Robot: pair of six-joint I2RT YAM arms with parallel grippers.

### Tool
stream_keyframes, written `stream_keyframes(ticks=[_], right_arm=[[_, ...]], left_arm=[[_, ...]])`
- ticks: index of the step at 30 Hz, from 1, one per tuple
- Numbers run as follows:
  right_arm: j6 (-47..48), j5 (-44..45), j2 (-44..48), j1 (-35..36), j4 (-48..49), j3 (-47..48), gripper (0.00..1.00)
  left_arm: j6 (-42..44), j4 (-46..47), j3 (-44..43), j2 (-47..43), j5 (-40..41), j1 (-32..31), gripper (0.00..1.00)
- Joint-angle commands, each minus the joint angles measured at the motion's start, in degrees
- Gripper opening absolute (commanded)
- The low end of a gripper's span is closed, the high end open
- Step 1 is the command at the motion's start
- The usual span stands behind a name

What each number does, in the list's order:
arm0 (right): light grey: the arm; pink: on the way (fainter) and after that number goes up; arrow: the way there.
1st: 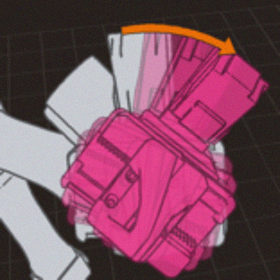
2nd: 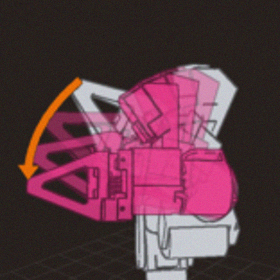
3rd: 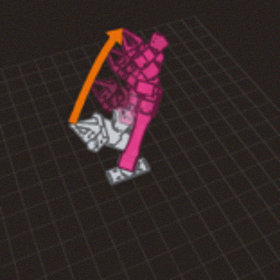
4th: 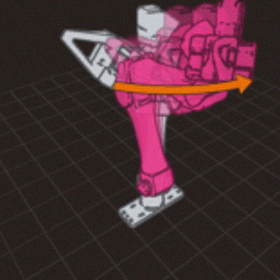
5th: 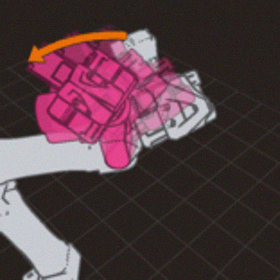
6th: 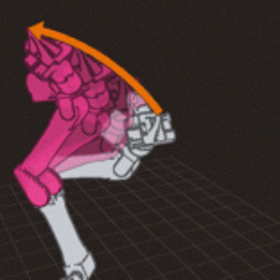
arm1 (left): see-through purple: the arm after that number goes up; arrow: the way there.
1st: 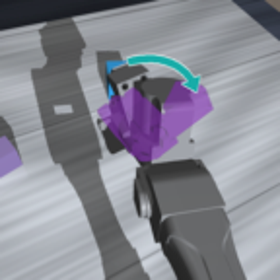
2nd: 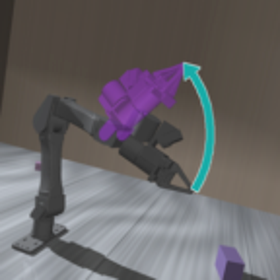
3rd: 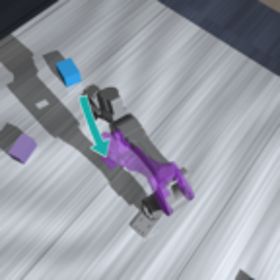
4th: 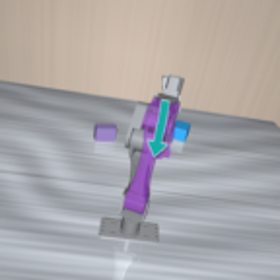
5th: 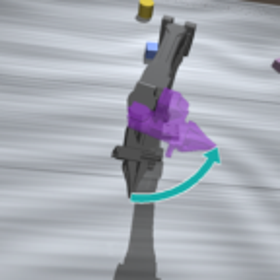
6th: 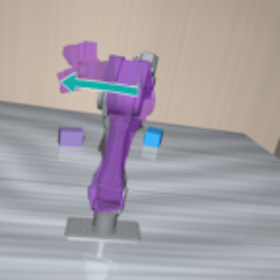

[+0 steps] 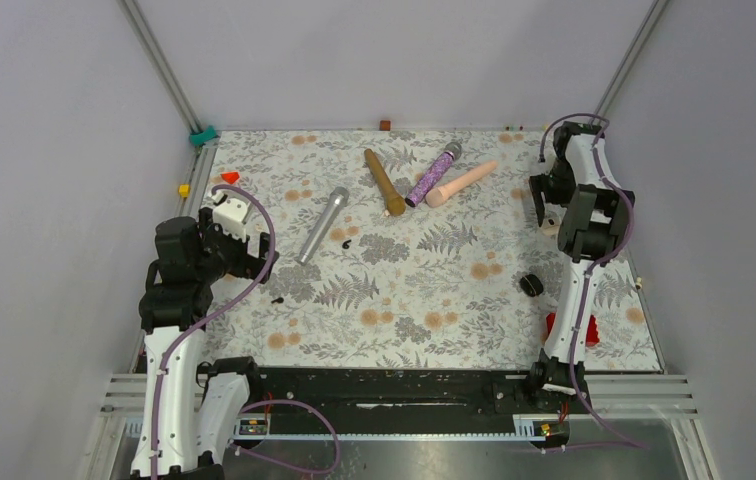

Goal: Insert the wireless bluetooth earbuds into the charging case
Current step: Move the charging case to the center of the board.

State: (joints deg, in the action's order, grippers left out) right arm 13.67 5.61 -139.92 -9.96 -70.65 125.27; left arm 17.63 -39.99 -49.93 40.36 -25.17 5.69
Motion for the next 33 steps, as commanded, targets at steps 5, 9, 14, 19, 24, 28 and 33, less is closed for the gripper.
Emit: stream_keyframes(ticks=[5,9,14,19,24,28,33], right_arm=[[-2.7,1.0,3.5,1.2,-2.5,-3.8,0.87],[-6.7,-1.7,10.8,1.2,2.4,-11.8,0.88],[-16.6,-4.1,22.0,1.1,14.0,-26.0,0.97],[-24.3,-7.3,26.0,0.6,19.7,-32.2,0.97],[-31.3,-8.2,28.2,-0.1,24.9,-36.0,0.96],[-34.8,-6.0,30.1,-0.6,29.2,-39.0,0.97],[-40.4,-6.1,33.1,-2.2,35.3,-44.6,0.97]], left_arm=[[0.7,1.1,-3.2,0.1,-1.0,0.5,0.99],[0.6,1.2,-3.2,0.1,-1.0,0.5,0.99],[0.7,1.1,-3.3,0.1,-0.9,0.5,0.98],[0.6,0.9,-3.5,0.2,-0.9,0.5,0.99],[0.7,0.9,-3.5,0.2,-0.8,0.4,0.98],[0.6,0.8,-3.5,0.4,-0.8,0.5,0.99],[0.7,0.7,-3.7,0.7,-0.8,0.4,0.99]])
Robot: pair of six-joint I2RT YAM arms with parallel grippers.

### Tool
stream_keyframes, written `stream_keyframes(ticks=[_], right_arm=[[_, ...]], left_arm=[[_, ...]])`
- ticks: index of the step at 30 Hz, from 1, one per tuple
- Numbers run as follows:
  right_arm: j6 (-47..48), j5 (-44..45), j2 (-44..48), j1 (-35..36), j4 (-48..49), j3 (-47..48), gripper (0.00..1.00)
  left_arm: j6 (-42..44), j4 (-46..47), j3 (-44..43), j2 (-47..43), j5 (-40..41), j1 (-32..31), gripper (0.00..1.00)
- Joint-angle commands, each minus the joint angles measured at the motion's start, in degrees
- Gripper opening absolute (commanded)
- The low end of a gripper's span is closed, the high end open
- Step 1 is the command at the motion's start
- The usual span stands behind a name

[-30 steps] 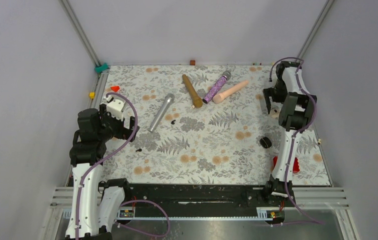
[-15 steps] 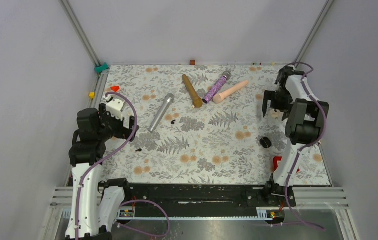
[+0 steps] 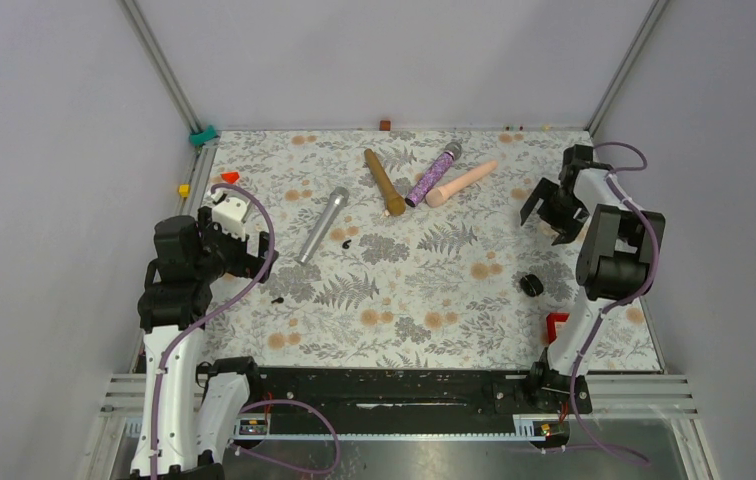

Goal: Insert the wireless bluetooth earbuds into the charging case
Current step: Move the charging case to the center of the board.

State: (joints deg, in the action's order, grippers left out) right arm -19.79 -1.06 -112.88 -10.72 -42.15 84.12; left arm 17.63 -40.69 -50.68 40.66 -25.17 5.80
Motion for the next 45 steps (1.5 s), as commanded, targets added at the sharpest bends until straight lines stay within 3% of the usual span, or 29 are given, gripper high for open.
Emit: stream_keyframes(ticks=[1,7,25,31,39,45], right_arm=[[-7.9,0.7,6.8,-1.6,8.2,-4.8,0.97],[-10.3,4.0,6.9,-1.8,10.9,-6.7,0.97],[-12.8,7.3,-2.0,-1.9,8.7,1.4,0.90],[-12.4,8.2,-4.5,-1.8,6.5,5.2,0.73],[-11.1,9.3,-4.2,-0.8,5.0,4.8,0.79],[-10.0,11.1,-4.6,0.2,4.4,5.3,0.75]], left_arm=[[0.7,1.3,-3.0,0.5,-0.8,0.4,0.98],[0.7,1.1,-3.3,1.5,-0.9,0.6,0.98],[1.1,-0.8,-5.0,5.2,-2.9,0.9,0.99],[1.0,-1.2,-5.6,6.3,-3.1,1.0,0.99],[1.1,-2.2,-6.7,7.7,-4.0,1.0,0.99],[1.1,-2.6,-7.1,7.9,-3.9,1.0,0.99]])
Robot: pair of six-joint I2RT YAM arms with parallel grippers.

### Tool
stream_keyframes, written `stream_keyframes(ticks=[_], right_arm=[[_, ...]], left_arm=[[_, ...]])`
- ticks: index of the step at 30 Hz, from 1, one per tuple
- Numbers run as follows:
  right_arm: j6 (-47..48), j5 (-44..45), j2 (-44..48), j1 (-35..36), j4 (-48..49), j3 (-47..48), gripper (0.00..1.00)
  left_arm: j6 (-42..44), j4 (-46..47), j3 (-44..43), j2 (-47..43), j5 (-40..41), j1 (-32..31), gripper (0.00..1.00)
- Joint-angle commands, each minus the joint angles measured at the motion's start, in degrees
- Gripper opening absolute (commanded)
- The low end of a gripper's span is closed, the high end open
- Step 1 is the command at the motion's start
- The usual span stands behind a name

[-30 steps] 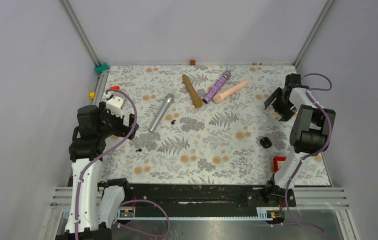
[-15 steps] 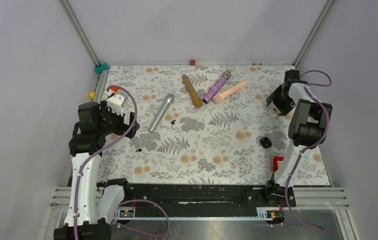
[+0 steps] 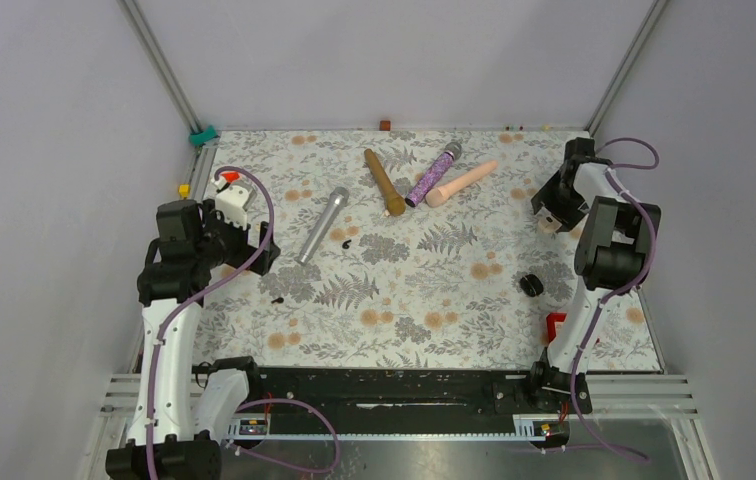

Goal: Insert the wireless bluetooth earbuds into the charging case
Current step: Move the charging case to the center of the board.

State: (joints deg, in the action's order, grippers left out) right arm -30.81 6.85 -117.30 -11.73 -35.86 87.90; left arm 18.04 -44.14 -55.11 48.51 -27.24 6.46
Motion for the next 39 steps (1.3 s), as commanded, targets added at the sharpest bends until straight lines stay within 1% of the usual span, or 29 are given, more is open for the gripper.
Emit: stream_keyframes(ticks=[1,9,12,13,16,19,21,24,26,28,29,31,34,36,37,39], right_arm=[[1.3,3.6,-0.4,1.4,-2.2,1.9,0.74],[4.2,7.1,-1.8,3.3,-3.4,3.8,0.59],[4.4,7.0,-2.0,3.5,-3.5,4.2,0.58],[4.3,6.4,-2.2,3.5,-3.9,4.8,0.59],[4.5,1.0,-1.7,3.5,-5.3,6.8,0.67],[5.2,-1.0,1.8,3.4,-4.6,7.7,0.70],[5.3,-1.4,2.6,2.9,-4.9,9.3,0.71],[4.7,0.0,-0.3,2.1,-6.9,13.9,0.75],[4.6,-0.1,-3.8,1.8,-9.1,17.0,0.80],[3.8,-1.6,-5.9,1.7,-9.4,17.2,0.85],[3.1,-2.7,-6.1,1.7,-8.4,16.2,0.78],[0.7,-4.1,-6.4,1.7,-7.1,14.3,0.60],[-2.2,-4.5,-7.0,1.5,-7.0,14.2,0.21],[-3.3,-4.0,-7.2,1.2,-7.4,14.6,0.03],[-3.7,-3.5,-7.1,1.1,-7.5,14.7,0.00],[-3.8,-3.2,-7.0,0.6,-7.4,14.9,0.00]], left_arm=[[0.7,0.7,-2.7,0.0,-1.8,0.4,0.98],[0.5,-0.4,-4.3,0.2,-1.4,0.4,0.99],[0.6,-0.5,-4.5,0.2,-1.2,0.4,0.99],[0.7,-0.5,-4.6,0.3,-1.1,0.4,0.99],[0.6,-0.5,-4.7,0.6,-0.8,0.4,0.99],[0.5,-0.5,-4.8,0.9,-0.9,0.4,0.99],[0.6,-0.4,-4.8,1.1,-1.0,0.4,0.98],[0.8,-0.3,-4.9,1.2,-1.2,0.4,0.98],[0.7,-0.4,-4.9,1.1,-1.0,0.4,0.99],[0.5,-0.4,-5.0,1.2,-0.5,0.4,0.99],[0.5,-0.4,-5.0,1.3,-0.4,0.5,0.99],[0.5,-0.4,-5.1,1.6,-0.2,0.6,0.98],[0.4,-0.4,-5.5,2.2,-0.1,0.8,0.99],[0.3,-0.4,-5.7,2.5,-0.2,1.0,0.99],[0.3,-0.4,-5.7,2.6,-0.3,1.2,0.99],[0.3,-0.4,-5.8,2.8,-0.5,1.6,0.98]])
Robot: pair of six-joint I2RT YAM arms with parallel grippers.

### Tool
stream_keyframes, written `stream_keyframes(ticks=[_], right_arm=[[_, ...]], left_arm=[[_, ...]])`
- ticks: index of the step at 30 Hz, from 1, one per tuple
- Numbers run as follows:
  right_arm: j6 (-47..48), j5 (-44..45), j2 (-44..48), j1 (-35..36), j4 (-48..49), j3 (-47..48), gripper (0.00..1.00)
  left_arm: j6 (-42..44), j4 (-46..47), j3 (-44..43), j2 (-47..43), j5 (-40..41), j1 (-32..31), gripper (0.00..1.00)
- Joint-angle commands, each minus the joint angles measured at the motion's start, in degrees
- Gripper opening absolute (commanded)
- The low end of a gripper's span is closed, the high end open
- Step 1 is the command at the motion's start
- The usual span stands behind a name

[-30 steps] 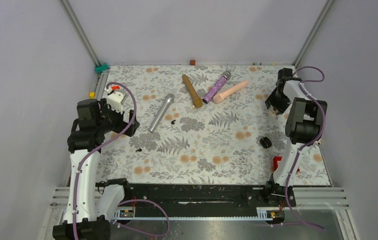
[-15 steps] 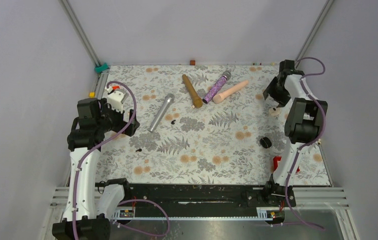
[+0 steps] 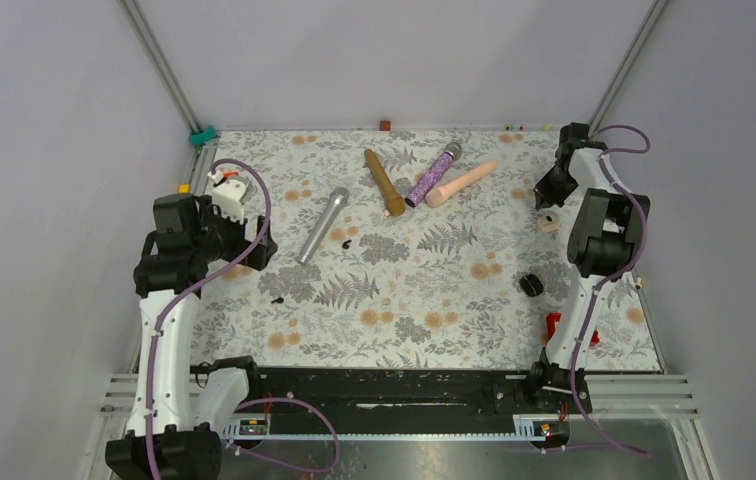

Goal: Insert the wireless bluetooth earbuds into the charging case
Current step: Move the charging case to the center of the board.

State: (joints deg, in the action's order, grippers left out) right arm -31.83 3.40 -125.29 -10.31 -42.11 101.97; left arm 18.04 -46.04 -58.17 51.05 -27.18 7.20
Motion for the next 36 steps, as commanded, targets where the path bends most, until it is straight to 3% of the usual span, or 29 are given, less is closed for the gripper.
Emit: stream_keyframes(ticks=[1,19,36], right_arm=[[-2.8,0.2,1.0,-1.1,-1.2,1.1,0.00],[-0.8,13.0,-4.4,-2.9,-10.0,9.3,0.00],[2.2,10.8,-3.5,0.9,-12.3,6.9,0.00]], left_arm=[[0.3,1.5,-2.7,0.4,-0.7,1.1,0.99],[0.5,1.5,-2.6,1.6,-1.9,3.2,0.98],[0.8,1.3,-2.8,2.8,-2.1,3.9,0.99]])
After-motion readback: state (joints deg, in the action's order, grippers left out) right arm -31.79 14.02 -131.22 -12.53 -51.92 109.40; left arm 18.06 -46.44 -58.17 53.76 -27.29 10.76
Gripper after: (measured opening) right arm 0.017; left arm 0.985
